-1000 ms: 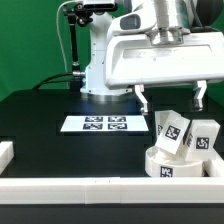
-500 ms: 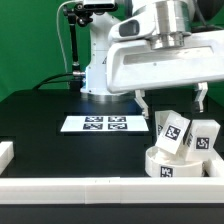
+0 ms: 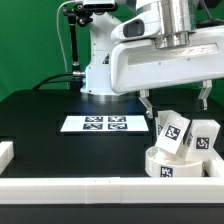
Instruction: Assemble stool
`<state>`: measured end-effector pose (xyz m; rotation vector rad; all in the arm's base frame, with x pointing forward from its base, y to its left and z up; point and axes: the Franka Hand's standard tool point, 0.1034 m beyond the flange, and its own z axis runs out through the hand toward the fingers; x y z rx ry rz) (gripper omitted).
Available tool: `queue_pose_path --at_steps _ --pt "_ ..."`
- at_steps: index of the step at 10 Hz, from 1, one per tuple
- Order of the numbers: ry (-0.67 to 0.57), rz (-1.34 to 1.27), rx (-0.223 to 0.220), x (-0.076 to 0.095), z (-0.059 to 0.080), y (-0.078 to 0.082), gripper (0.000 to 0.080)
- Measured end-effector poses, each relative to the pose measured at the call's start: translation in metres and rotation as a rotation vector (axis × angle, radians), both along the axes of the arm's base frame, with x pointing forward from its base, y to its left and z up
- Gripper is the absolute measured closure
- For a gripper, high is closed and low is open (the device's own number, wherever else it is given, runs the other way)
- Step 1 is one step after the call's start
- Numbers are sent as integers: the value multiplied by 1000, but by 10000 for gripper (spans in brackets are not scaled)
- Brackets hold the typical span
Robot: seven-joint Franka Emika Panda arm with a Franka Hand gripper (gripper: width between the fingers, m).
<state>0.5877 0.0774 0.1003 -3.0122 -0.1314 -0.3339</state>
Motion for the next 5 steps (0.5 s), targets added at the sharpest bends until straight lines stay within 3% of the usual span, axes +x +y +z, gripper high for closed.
queue_pose_path --at_steps 2,5 --pt "-32 50 -29 -20 -15 -3 151" --pt "-57 104 -50 -17 -20 -7 151"
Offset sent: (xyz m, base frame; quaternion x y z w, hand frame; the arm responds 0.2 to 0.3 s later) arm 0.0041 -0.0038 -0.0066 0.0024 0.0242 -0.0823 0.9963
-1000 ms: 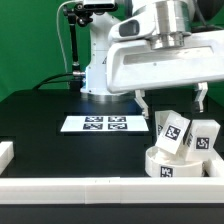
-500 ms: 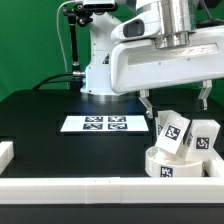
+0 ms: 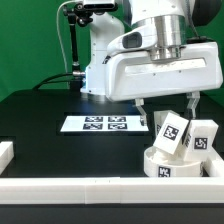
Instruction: Assemble stool
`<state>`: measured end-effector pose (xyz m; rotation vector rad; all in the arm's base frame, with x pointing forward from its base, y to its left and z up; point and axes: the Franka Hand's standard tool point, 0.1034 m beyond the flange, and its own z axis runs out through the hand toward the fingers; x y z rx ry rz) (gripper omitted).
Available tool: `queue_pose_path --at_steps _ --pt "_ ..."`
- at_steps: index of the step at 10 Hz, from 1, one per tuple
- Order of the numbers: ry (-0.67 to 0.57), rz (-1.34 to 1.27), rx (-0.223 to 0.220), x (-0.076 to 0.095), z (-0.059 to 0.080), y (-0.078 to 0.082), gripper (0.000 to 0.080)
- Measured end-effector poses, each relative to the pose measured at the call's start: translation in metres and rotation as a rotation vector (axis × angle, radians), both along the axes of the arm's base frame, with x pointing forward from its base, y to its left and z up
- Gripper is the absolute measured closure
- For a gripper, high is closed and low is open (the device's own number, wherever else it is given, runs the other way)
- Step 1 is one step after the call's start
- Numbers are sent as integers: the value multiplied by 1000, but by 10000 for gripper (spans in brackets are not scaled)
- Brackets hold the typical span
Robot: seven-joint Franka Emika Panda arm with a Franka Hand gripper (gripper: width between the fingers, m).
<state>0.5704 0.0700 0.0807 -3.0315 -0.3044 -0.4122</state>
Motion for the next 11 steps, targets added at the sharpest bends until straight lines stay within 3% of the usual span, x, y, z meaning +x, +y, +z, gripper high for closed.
queue_pose_path --at_steps 11 --pt "11 -24 11 28 11 -18 151"
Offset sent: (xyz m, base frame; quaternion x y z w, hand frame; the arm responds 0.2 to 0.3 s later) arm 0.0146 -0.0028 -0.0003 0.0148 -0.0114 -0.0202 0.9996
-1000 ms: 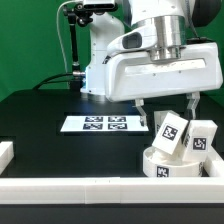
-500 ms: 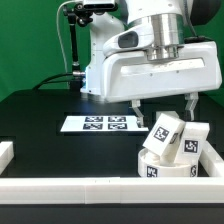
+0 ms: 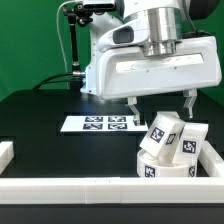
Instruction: Assemble stool
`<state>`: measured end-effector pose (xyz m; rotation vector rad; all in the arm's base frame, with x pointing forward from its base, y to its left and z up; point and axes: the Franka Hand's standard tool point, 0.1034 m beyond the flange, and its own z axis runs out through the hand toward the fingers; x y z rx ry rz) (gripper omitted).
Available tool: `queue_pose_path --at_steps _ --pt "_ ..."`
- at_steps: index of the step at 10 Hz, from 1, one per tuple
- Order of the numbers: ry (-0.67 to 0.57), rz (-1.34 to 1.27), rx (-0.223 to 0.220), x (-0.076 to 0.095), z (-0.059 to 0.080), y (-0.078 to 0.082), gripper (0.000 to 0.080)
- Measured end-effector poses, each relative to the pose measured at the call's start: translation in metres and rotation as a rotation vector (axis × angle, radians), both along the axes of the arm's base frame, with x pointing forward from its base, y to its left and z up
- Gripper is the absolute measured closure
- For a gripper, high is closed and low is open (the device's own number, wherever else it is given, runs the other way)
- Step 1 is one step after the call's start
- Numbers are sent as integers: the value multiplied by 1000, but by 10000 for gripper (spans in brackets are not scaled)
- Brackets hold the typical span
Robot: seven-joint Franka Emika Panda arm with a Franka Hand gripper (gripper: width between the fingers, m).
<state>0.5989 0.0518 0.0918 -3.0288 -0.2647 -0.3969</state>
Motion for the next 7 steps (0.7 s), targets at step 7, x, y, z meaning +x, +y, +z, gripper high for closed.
queue_pose_path --at_steps 7 --pt "-3 -11 -1 0 0 -1 151"
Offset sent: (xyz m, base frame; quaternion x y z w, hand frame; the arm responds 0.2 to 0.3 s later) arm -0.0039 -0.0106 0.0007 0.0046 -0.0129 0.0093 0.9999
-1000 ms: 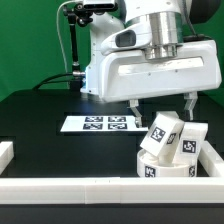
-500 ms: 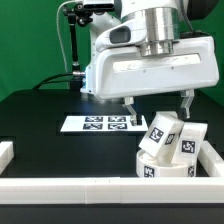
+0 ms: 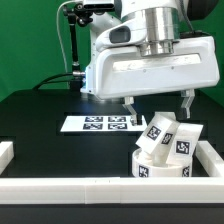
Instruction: Assemble stool
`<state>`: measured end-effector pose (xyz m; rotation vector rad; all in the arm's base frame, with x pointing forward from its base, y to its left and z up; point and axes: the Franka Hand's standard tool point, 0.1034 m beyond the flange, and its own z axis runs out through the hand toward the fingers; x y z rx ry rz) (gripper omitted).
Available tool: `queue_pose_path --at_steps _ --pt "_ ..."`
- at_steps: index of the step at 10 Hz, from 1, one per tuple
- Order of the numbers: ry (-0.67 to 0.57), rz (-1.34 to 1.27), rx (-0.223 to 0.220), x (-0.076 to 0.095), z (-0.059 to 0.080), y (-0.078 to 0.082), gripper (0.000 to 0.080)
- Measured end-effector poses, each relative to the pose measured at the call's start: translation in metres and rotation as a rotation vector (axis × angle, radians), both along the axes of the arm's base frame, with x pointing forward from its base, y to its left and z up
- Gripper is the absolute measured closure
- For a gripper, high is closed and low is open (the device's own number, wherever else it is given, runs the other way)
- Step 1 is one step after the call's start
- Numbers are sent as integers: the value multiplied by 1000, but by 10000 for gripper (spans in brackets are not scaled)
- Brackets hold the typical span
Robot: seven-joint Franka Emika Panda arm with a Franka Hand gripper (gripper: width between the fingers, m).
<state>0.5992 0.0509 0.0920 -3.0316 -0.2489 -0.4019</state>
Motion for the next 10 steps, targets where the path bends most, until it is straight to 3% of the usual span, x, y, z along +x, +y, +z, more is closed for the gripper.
queue_pose_path --at_steps 4,8,10 --pt "-2 16 -6 0 -1 -2 151" --pt "-32 82 -27 -7 -10 5 151" --pt "-14 20 -8 -8 -9 4 151"
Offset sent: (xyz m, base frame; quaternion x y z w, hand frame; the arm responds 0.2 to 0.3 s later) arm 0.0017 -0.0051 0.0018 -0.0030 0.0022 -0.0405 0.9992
